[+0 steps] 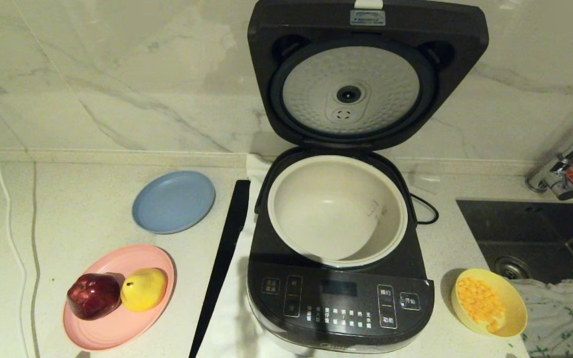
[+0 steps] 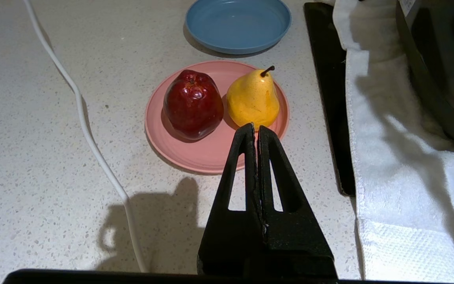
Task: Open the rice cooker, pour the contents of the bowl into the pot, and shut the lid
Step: Turn on the tap
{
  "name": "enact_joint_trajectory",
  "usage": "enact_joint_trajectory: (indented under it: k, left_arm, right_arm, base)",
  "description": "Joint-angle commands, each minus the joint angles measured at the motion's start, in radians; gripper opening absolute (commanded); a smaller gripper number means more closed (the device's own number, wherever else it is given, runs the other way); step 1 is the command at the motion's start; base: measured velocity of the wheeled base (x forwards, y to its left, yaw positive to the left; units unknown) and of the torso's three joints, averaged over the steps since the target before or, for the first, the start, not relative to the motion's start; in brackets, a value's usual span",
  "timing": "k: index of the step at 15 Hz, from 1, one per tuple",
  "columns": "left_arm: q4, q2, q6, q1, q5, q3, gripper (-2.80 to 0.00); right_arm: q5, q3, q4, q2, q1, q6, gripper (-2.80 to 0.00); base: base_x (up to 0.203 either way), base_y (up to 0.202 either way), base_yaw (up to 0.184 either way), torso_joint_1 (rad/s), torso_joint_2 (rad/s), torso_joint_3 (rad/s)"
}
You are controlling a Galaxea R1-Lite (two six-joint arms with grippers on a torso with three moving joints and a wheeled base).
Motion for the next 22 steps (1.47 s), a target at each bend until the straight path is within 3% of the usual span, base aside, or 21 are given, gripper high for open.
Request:
enact_joint_trajectory:
  k: [1, 10, 13, 18, 22]
  left_arm:
    - [-0.001, 0.0, 0.0, 0.0, 0.0, 0.008, -2.8]
    - [-0.001, 0.0, -0.001, 0.0, 0.0, 0.008, -2.8]
    - [-0.001, 0.0, -0.001, 0.0, 0.0, 0.008, -2.8]
    - [-0.001, 0.0, -0.001, 0.0, 0.001, 0.008, -2.8]
    - [-0.001, 0.0, -0.001, 0.0, 0.0, 0.008, -2.8]
  right_arm:
    - [-0.001, 0.003, -0.002, 0.0, 0.0, -0.004, -2.8]
    - [-0.003, -0.002, 0.009, 0.0, 0.0, -0.016, -2.8]
    - [-0.005, -0.03, 0.07, -0.002, 0.0, -0.014, -2.8]
    - [-0.016, -0.333, 0.279, 0.035, 0.0, -0.005, -2.8]
    - [-0.107, -0.454, 0.247, 0.293, 0.0, -0.009, -2.8]
  base:
    - [0.0, 0.0, 0.0, 0.0, 0.0, 0.0]
    - [0.0, 0.0, 0.0, 0.0, 0.0, 0.0]
    - [0.0, 0.0, 0.0, 0.0, 0.0, 0.0]
    - [0.0, 0.0, 0.0, 0.0, 0.0, 0.0]
    - [0.0, 0.0, 0.0, 0.0, 0.0, 0.0]
